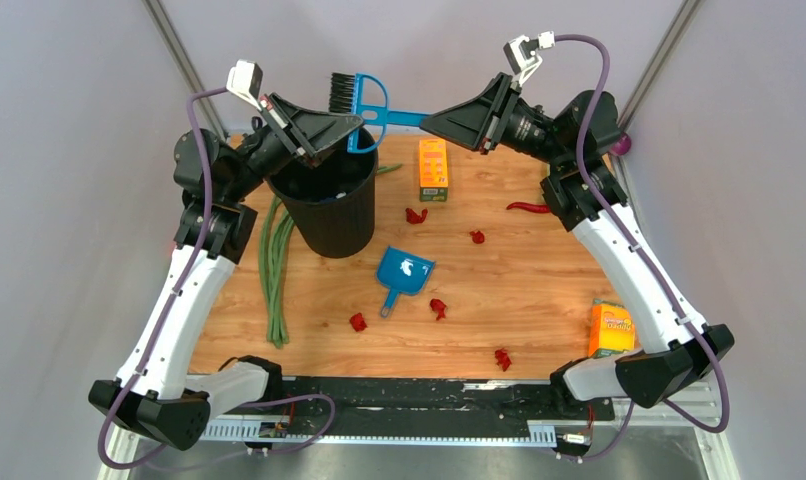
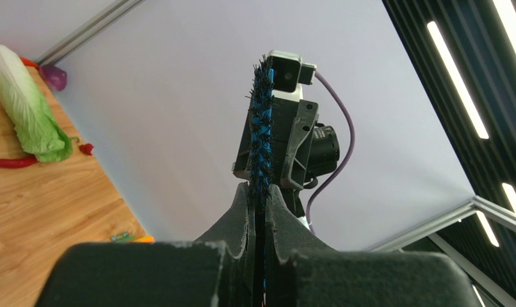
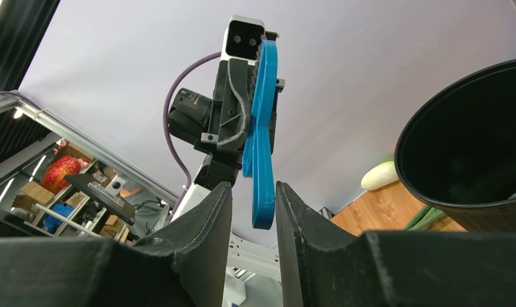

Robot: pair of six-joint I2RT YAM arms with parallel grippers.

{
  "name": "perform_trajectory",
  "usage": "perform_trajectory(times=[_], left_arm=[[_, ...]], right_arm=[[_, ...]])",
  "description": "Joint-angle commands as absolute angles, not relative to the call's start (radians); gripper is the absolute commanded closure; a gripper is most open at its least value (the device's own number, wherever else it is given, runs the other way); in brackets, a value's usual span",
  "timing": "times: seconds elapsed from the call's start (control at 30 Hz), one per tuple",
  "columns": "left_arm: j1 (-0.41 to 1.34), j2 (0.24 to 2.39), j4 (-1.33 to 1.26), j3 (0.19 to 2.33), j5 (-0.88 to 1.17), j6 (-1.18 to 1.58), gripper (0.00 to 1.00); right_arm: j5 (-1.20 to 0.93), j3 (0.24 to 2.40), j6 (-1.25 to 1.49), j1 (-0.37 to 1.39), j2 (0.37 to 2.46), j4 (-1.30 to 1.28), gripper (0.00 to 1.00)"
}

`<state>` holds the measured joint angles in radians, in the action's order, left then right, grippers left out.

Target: Sweep away the paper scraps from the table

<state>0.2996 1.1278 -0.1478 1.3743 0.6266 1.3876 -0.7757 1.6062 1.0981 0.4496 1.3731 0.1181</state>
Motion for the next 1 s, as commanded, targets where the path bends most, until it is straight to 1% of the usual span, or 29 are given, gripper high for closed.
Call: perform_trajectory(times=[0.0, 0.2, 0.3, 0.37, 0.4, 0.43, 0.5, 0.53, 0.6, 0.73, 0.83, 0.9, 0.97], left_arm=[[0.305, 1.111, -0.144, 1.384, 0.614, 1.368, 1.0], [0.307, 1.108, -0.129, 1.385, 0.614, 1.358, 1.0], [0.31, 1.1, -0.11, 1.384, 0.615, 1.348, 1.0], [0.31, 1.098, -0.103, 1.382, 0.615, 1.342, 1.0], [0.31, 1.097, -0.101, 1.381, 0.617, 1.342, 1.0], [0.31, 1.094, -0.1, 1.378, 0.615, 1.341, 1.0], [0.31, 1.091, -0.1, 1.376, 0.614, 1.342, 1.0], [0.31, 1.089, -0.1, 1.376, 0.614, 1.342, 1.0], [0.31, 1.088, -0.095, 1.376, 0.611, 1.341, 1.0], [0.31, 1.088, -0.091, 1.379, 0.611, 1.336, 1.0], [0.311, 1.086, -0.086, 1.378, 0.609, 1.335, 1.0], [0.311, 1.086, -0.086, 1.374, 0.607, 1.331, 1.0], [0.31, 1.085, -0.086, 1.368, 0.603, 1.33, 1.0]], right_arm=[[-0.767, 1.615, 1.104, 0.453, 1.35, 0.163, 0.69], [-0.762, 1.603, 1.108, 0.454, 1.345, 0.163, 0.8], [-0.759, 1.595, 1.111, 0.453, 1.342, 0.163, 0.81], [-0.759, 1.592, 1.111, 0.453, 1.341, 0.163, 0.77], [-0.759, 1.592, 1.111, 0.453, 1.339, 0.163, 0.63], [-0.756, 1.592, 1.112, 0.454, 1.339, 0.161, 0.57], [-0.75, 1.592, 1.115, 0.453, 1.339, 0.161, 0.52], [-0.747, 1.592, 1.115, 0.453, 1.339, 0.161, 0.53], [-0.746, 1.597, 1.117, 0.454, 1.342, 0.161, 0.59], [-0.742, 1.595, 1.115, 0.453, 1.342, 0.16, 0.77], [-0.739, 1.592, 1.112, 0.453, 1.339, 0.158, 0.87], [-0.741, 1.592, 1.112, 0.453, 1.339, 0.156, 0.92], [-0.742, 1.586, 1.111, 0.453, 1.335, 0.155, 0.92]])
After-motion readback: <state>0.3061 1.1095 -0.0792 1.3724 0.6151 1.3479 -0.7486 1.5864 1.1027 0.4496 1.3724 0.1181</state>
